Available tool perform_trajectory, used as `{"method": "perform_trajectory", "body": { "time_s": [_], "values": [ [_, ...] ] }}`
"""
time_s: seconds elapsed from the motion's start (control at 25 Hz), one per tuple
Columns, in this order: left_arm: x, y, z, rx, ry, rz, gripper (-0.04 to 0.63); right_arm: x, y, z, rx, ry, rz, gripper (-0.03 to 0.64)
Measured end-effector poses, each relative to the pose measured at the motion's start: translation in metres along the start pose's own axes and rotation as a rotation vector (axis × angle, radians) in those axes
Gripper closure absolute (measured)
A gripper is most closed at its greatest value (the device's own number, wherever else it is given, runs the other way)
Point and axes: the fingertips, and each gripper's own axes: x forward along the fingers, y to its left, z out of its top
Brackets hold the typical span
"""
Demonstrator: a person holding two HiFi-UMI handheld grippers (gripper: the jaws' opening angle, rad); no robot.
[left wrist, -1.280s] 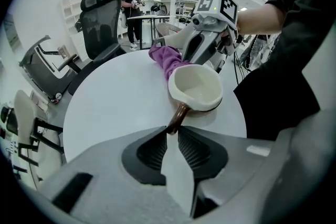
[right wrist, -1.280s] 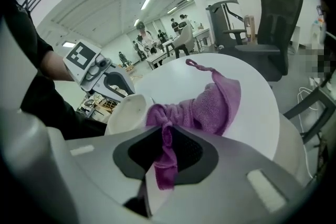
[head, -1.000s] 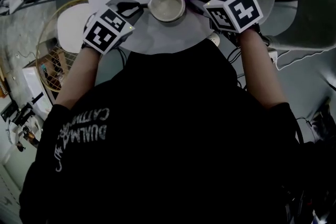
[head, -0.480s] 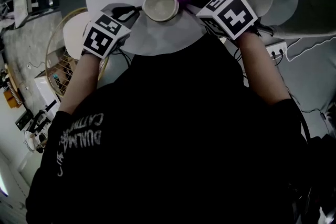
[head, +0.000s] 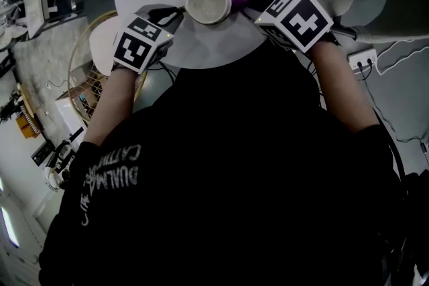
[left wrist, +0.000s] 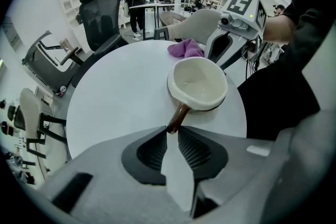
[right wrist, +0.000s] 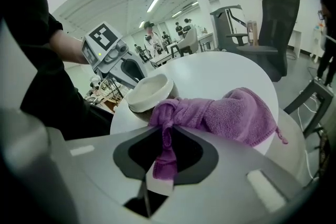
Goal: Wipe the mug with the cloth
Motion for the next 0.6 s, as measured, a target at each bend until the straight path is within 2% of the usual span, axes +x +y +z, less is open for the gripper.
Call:
{"method": "perform_trajectory", "body": {
  "time_s": [0.6],
  "values": [
    [-0.0012,-0.0041,0.0010,-0.026,0.008,0.014,0.528,-0.0006,0.0098,-0.0049,-0.042,0.013,-0.001,0.555]
  ]
}}
